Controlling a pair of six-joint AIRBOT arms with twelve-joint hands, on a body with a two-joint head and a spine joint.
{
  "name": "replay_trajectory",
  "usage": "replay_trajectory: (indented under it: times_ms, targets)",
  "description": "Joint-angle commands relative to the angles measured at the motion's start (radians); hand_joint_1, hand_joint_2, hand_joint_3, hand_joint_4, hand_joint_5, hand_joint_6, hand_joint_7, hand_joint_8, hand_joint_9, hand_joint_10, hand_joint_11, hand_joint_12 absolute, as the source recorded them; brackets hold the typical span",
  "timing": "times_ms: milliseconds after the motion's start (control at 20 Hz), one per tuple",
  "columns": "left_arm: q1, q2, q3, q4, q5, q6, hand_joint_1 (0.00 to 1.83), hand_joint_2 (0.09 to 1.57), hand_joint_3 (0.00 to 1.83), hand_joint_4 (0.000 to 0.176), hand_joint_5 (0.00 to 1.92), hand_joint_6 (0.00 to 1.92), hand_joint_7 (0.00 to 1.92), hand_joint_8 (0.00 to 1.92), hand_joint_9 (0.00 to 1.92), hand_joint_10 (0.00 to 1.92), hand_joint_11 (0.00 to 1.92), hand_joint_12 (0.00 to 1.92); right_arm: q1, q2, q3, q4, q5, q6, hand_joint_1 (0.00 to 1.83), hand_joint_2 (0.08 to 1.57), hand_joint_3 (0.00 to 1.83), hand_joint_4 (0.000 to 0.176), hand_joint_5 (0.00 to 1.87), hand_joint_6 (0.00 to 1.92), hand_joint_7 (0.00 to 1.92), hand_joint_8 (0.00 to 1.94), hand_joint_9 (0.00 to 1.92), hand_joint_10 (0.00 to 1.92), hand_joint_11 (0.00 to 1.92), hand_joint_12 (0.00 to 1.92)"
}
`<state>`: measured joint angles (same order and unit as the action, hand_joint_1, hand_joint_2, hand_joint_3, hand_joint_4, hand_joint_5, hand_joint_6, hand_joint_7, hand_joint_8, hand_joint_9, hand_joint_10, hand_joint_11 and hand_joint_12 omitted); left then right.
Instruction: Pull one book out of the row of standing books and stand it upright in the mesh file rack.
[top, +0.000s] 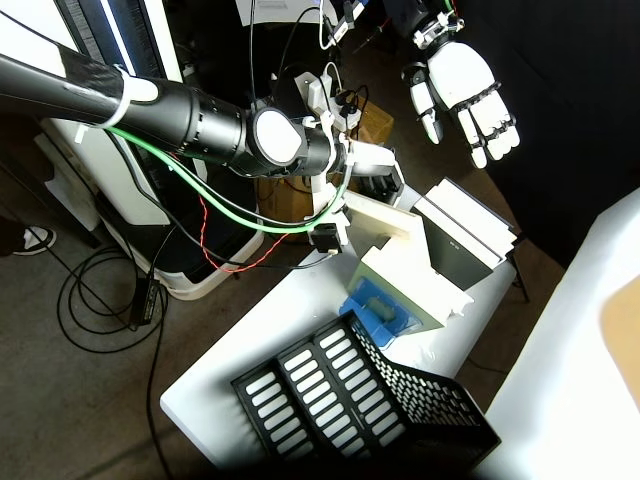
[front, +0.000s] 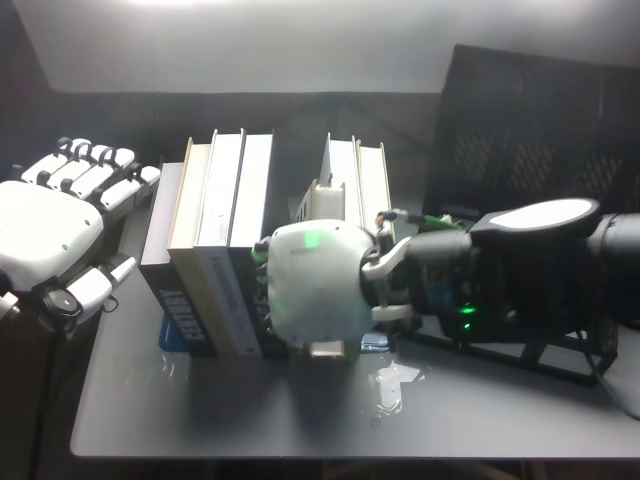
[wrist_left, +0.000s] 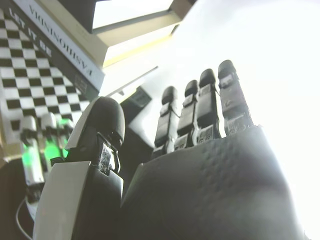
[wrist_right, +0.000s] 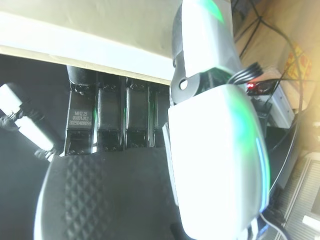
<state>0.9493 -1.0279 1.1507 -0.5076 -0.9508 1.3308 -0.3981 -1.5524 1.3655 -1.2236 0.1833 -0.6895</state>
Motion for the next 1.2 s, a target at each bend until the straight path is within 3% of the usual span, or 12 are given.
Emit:
replay_trajectory:
  times_ms: [0,150,350,400,500,650,700,800,900,950,1050,1150]
  targets:
    - [-0.012,0.009,0.004,0.013,-0.111,0.002,0.44,1.52,0.0,0.032,0.09,0.0,0.0,0.0,0.0,0.0,0.0,0.0,0.009,0.029,0.001,0.001,-0.016,-0.003,1.38,1.09,0.0,0.0,0.92,1.07,1.12,0.68,0.95,1.22,0.64,1.65]
    - [-0.013,0.012,0.002,0.015,-0.106,0.002,0.44,1.52,0.0,0.041,0.08,0.0,0.0,0.0,0.0,0.0,0.0,0.0,0.034,0.078,-0.029,-0.176,0.044,0.206,1.4,1.04,0.0,0.0,1.05,0.9,1.32,0.34,0.98,1.11,0.69,1.62]
    - [-0.013,0.017,-0.002,0.015,-0.106,0.002,0.42,1.52,0.0,0.027,0.08,0.0,0.0,0.0,0.0,0.0,0.04,0.02,0.091,0.145,-0.077,-0.324,0.097,0.352,1.39,1.07,0.01,0.0,0.99,0.97,1.15,0.66,0.94,1.21,0.66,1.71]
    - [-0.013,0.017,-0.002,0.015,-0.106,0.002,0.46,1.51,0.0,0.026,0.09,0.0,0.0,0.0,0.0,0.0,0.01,0.31,0.109,0.162,-0.083,-0.347,0.119,0.396,1.39,1.07,0.0,0.0,0.96,0.94,1.16,0.62,0.99,1.21,0.71,1.68]
    - [-0.013,0.018,-0.004,0.015,-0.106,0.002,0.45,1.52,0.0,0.029,0.08,0.01,0.0,0.0,0.0,0.0,0.0,0.47,0.133,0.186,-0.093,-0.374,0.138,0.436,1.39,1.07,0.0,0.0,0.95,0.99,1.19,0.55,1.03,1.16,0.8,1.64]
    - [-0.013,0.02,-0.006,0.016,-0.108,0.001,0.41,1.53,0.0,0.022,0.08,0.0,0.0,0.0,0.0,0.0,0.0,0.71,0.182,0.227,-0.111,-0.423,0.177,0.512,1.37,1.12,0.02,0.0,0.87,1.08,0.98,0.95,0.93,1.33,0.85,1.75]
    - [-0.013,0.02,-0.006,0.016,-0.108,0.001,0.42,1.53,0.0,0.01,0.09,0.01,0.0,0.0,0.0,0.0,0.0,0.62,0.201,0.24,-0.114,-0.446,0.197,0.554,1.37,1.15,0.02,0.0,0.81,1.18,0.93,1.07,0.83,1.43,0.7,1.88]
    - [-0.013,0.022,-0.007,0.016,-0.109,0.001,0.39,1.53,0.0,0.016,0.09,0.0,0.0,0.0,0.0,0.0,0.0,0.55,0.231,0.254,-0.116,-0.488,0.224,0.615,1.36,1.17,0.02,0.0,0.8,1.2,0.88,1.13,0.8,1.49,0.7,1.91]
    - [-0.013,0.023,-0.008,0.016,-0.111,0.001,0.5,1.5,0.0,0.011,0.1,0.01,0.0,0.0,0.0,0.0,0.0,0.53,0.26,0.268,-0.122,-0.534,0.236,0.663,1.33,1.26,0.02,0.0,0.59,1.42,0.73,1.44,0.7,1.65,0.65,1.92]
    - [-0.013,0.024,-0.008,0.017,-0.111,0.0,0.57,1.48,0.0,0.007,0.1,0.0,0.0,0.0,0.0,0.0,0.0,0.52,0.274,0.276,-0.126,-0.552,0.243,0.684,1.33,1.26,0.01,0.0,0.55,1.4,0.74,1.43,0.73,1.62,0.7,1.92]
    - [-0.013,0.025,-0.008,0.019,-0.113,-0.003,0.54,1.48,0.0,0.004,0.09,0.0,0.0,0.0,0.0,0.0,0.0,0.05,0.305,0.295,-0.131,-0.572,0.255,0.719,1.33,1.27,0.0,0.0,0.55,1.46,0.73,1.42,0.7,1.64,0.54,1.92]
    - [-0.013,0.027,-0.009,0.019,-0.115,-0.004,0.49,1.5,0.01,0.0,0.06,0.01,0.0,0.0,0.0,0.0,0.0,0.0,0.329,0.307,-0.131,-0.588,0.27,0.754,1.33,1.27,0.0,0.0,0.57,1.5,0.74,1.36,0.7,1.6,0.53,1.81]
